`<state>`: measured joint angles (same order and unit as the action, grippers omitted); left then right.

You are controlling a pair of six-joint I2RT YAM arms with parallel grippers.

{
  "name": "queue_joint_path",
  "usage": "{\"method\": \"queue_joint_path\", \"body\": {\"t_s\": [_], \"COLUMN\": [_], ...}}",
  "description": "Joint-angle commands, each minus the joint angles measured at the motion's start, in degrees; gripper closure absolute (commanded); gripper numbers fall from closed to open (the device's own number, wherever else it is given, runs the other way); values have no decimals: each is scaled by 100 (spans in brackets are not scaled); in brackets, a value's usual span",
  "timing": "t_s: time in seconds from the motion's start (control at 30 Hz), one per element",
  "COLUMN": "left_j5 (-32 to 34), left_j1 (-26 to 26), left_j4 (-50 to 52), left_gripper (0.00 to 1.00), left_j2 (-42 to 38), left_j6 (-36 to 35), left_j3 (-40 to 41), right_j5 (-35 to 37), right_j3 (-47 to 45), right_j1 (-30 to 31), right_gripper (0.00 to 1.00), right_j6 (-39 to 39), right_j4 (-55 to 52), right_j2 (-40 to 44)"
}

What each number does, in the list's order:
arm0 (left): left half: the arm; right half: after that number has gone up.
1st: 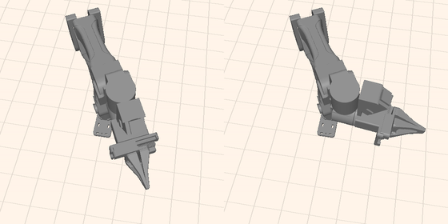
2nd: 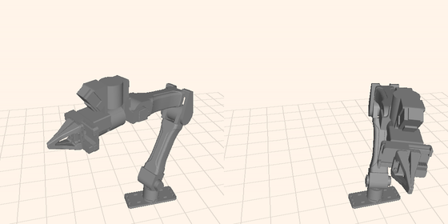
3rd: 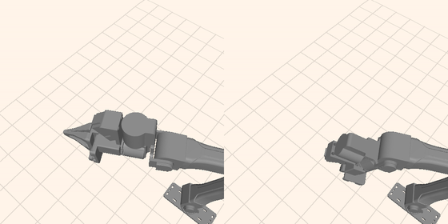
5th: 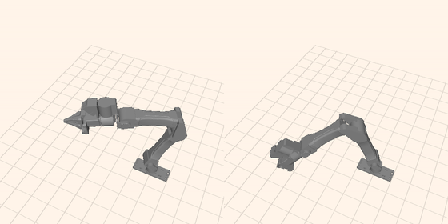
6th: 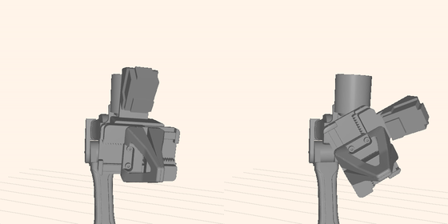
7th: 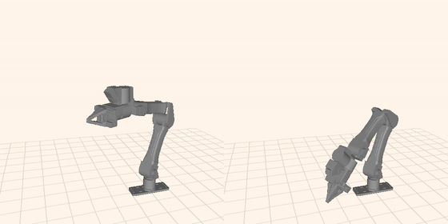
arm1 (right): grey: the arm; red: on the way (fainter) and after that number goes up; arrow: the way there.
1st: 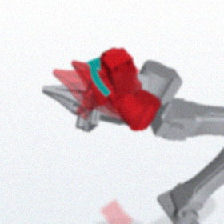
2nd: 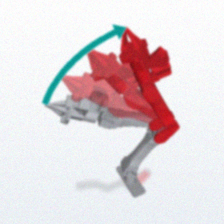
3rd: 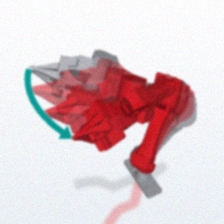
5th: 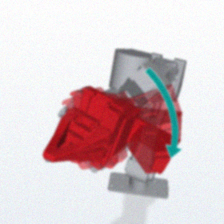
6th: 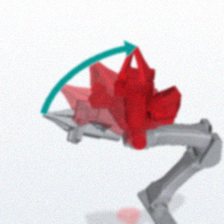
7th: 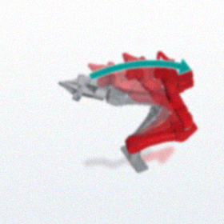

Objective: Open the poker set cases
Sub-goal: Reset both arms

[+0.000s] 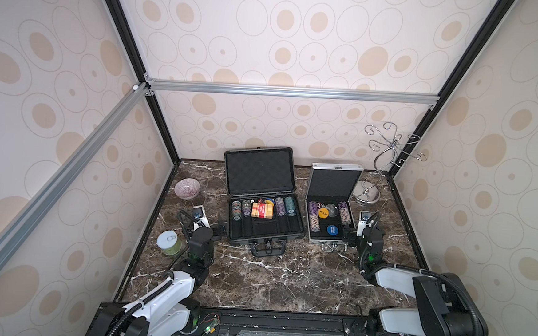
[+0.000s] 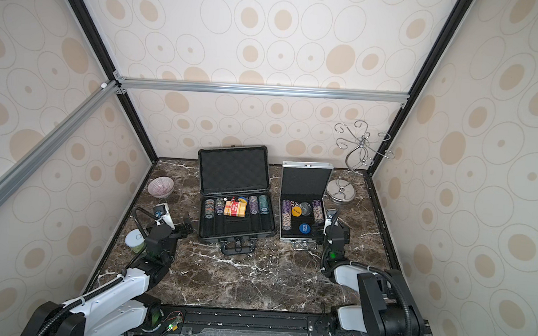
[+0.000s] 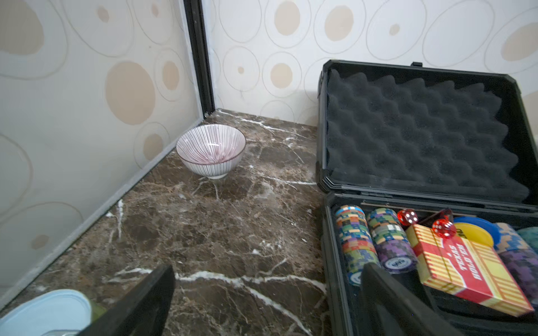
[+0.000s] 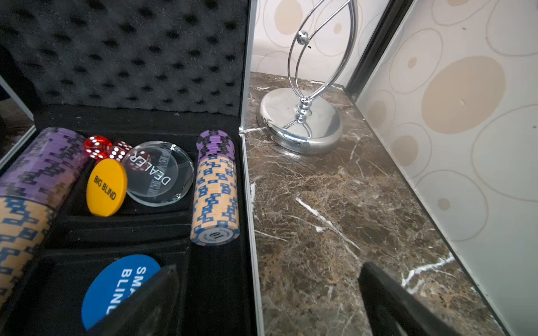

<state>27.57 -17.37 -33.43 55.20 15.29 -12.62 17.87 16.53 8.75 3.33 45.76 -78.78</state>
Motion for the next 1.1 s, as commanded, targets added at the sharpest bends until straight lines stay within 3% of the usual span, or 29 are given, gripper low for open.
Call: {"method": "queue_joint_path", "body": {"t_s": [0.0, 0.13, 0.23, 0.33, 0.53, 0.77, 1.07], "left_j5": [515, 662, 976, 1685, 1908, 1714, 723], "left_j1": [47, 58, 67, 93, 133, 207, 373], "left_j4": [-573, -774, -1209, -1558, -2426, -3554, -4769], "left_gripper": [0, 0, 0, 0, 0, 0, 0], "left_j2": [123, 208, 200, 291, 635, 1266, 2287], "left_j6": [-458, -554, -687, -675, -1067, -1340, -1712], "left_j3": [-111, -82, 93, 278, 623, 857, 749], "right_j5": [-532, -678, -854, -998, -1052, -1051, -1054], "right_j3": [84, 65, 416, 666, 728, 727, 728], "right_j1": [-210, -379, -382, -418, -462, -458, -461], "right_gripper": [0, 0, 0, 1, 0, 1, 1], "right_j6": [-84, -198, -190, -163, -193, -193, -193], "right_j4": [878, 1675, 517, 362, 104, 90, 91], "right_j2": [-436, -1107, -834, -1041, -969, -963, -963]}}
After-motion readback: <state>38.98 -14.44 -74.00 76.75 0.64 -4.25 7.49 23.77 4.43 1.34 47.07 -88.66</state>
